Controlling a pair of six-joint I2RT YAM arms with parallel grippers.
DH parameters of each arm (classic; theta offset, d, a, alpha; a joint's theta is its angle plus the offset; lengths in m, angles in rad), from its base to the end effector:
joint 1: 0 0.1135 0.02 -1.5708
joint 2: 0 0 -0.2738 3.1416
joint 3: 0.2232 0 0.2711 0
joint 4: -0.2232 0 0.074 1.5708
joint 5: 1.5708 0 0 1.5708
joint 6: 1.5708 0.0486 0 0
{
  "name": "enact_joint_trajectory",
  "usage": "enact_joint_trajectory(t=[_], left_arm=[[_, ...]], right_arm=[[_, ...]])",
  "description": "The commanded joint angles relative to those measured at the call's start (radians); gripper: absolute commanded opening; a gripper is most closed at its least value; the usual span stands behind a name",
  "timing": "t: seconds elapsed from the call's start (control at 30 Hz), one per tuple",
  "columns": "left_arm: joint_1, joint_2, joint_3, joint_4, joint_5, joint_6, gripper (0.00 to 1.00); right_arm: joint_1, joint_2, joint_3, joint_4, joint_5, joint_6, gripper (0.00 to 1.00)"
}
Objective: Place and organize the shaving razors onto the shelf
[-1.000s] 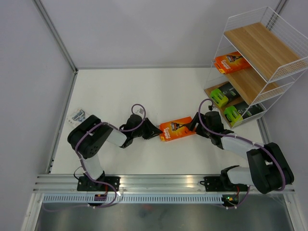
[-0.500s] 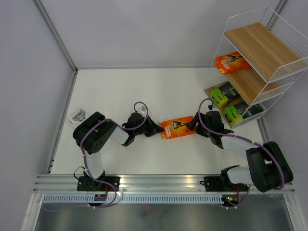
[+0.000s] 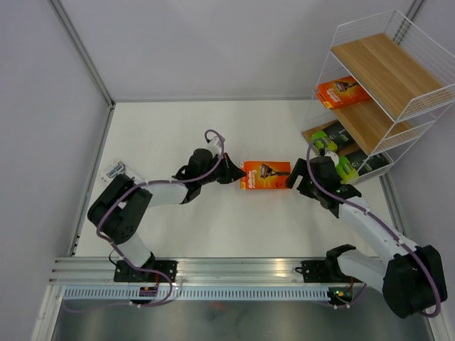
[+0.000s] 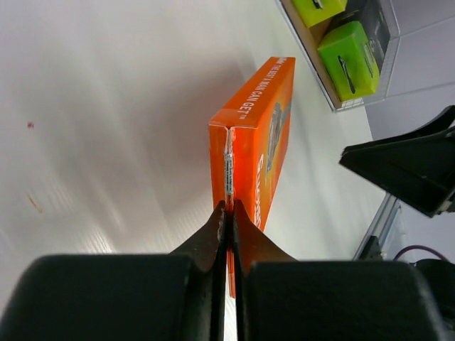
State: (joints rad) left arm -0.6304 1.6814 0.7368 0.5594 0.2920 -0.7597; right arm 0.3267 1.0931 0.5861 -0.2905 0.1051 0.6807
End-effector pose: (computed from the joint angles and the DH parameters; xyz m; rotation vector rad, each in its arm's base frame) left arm 0.2870 -0.2268 0.1613 0.0729 2.1375 -1.1585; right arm 0.2288 0.0721 0.1932 0.4716 2.3456 0.3599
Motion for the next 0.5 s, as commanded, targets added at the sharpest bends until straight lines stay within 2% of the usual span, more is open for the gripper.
enact_joint_trajectory(t=[0.0, 0.1, 0.13, 0.3, 0.47], left_arm=[[-0.009, -0.060, 0.067, -0.050, 0.018, 0.178, 0.02], [-0.014, -0.060, 0.111, -0.084, 0.039, 0.244, 0.02], [-0.014, -0.055, 0.122, -0.096, 0.047, 0.275, 0.02], [-0.029, -0.068, 0.233, -0.238, 0.104, 0.405, 0.02], [-0.066, -0.088, 0.343, -0.348, 0.096, 0.548, 0.02]], right_arm=[[-0.005, -0.087, 0.093, -0.221, 0.108, 0.017, 0.98], [-0.008, -0.159, 0.075, -0.248, 0.088, 0.017, 0.98], [-0.006, -0.180, 0.023, -0.245, 0.075, 0.026, 0.98], [-0.006, -0.402, -0.149, -0.236, 0.002, 0.059, 0.98], [-0.006, -0.590, -0.215, -0.223, -0.079, 0.046, 0.98]])
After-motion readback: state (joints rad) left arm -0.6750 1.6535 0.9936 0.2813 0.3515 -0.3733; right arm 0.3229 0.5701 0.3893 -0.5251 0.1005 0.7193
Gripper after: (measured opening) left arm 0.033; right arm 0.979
